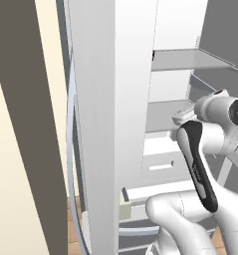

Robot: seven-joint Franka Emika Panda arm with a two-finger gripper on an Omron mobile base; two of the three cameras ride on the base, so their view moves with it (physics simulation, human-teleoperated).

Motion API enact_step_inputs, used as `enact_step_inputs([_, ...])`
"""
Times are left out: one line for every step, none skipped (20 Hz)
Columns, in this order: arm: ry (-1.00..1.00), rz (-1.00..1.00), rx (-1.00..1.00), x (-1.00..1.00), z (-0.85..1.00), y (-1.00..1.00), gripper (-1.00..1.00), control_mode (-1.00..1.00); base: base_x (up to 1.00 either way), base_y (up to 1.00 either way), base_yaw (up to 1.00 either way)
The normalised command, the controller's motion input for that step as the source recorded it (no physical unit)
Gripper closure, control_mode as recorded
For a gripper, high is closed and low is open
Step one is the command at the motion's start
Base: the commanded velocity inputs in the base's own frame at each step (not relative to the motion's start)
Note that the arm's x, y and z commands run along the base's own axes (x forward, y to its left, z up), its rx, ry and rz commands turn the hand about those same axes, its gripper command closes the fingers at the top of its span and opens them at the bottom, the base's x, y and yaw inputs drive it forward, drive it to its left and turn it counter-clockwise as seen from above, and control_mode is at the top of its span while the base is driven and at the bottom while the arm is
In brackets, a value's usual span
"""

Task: Take the cake and cupcake from the fridge and place them on the empty tray on the dining counter.

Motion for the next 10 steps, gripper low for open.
enact_step_inputs([0.2,-0.09,0.04,0.0,0.36,0.0,-1.0,-1.0,0.0,0.0,0.0])
enact_step_inputs([0.13,-0.11,0.12,0.0,0.23,0.0,-1.0,-1.0,0.0,0.0,0.0])
enact_step_inputs([0.05,-0.11,0.18,0.0,0.13,0.0,-1.0,-1.0,0.0,0.0,0.0])
enact_step_inputs([0.01,-0.11,0.2,0.0,0.11,0.05,-1.0,-1.0,0.0,0.0,0.0])
enact_step_inputs([0.0,-0.13,0.21,0.0,0.09,0.09,-1.0,-1.0,0.0,0.0,0.0])
enact_step_inputs([0.0,-0.14,0.21,0.0,0.04,0.11,-1.0,-1.0,0.0,0.0,0.0])
enact_step_inputs([0.0,-0.16,0.23,0.0,0.02,0.1,-1.0,-1.0,0.0,0.0,0.0])
enact_step_inputs([0.0,-0.16,0.25,0.0,0.0,0.11,-1.0,-1.0,0.0,0.0,0.0])
enact_step_inputs([0.0,-0.17,0.27,0.0,0.0,0.11,-1.0,-1.0,0.0,0.0,0.0])
enact_step_inputs([0.0,-0.18,0.27,0.0,0.0,0.08,-1.0,-1.0,0.0,0.0,0.0])
